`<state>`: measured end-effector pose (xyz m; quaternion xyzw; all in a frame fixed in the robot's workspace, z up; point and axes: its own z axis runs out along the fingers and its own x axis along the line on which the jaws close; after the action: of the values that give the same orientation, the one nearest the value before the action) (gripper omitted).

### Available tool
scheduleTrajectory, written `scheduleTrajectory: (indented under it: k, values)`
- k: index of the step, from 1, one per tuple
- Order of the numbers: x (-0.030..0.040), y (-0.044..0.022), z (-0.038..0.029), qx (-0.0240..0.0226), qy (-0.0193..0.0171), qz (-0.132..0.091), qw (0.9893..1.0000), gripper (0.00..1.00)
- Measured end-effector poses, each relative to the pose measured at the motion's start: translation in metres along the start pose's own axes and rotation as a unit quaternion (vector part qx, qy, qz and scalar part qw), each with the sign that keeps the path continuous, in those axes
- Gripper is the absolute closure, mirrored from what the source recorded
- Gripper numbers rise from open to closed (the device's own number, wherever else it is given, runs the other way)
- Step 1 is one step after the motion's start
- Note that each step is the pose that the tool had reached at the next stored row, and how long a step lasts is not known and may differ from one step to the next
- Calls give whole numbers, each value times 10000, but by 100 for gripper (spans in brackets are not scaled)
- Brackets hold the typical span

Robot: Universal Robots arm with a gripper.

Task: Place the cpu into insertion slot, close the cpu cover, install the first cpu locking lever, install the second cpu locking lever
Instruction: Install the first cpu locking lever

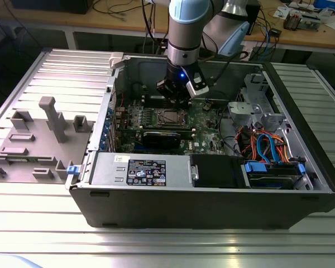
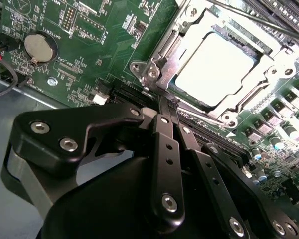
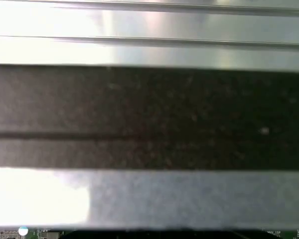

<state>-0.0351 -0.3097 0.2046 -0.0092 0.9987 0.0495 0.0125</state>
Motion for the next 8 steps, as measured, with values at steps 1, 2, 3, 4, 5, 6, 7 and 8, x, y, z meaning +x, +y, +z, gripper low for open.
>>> scheduleTrajectory:
  k: [1, 2, 3, 4, 5, 6, 7, 8]
  values:
    - [0, 0, -3, 2, 1, 0, 10000, 89]
    - [0, 0, -5, 2, 1, 0, 10000, 89]
    - [0, 0, -8, 2, 1, 0, 10000, 89]
    - [0, 0, -9, 2, 0, 0, 10000, 89]
    - [0, 1, -9, 2, 1, 0, 10000, 89]
    - [0, 0, -9, 6, 0, 0, 10000, 89]
    - [0, 0, -10, 15, 1, 0, 10000, 89]
    - [0, 0, -7, 23, 1, -1, 10000, 89]
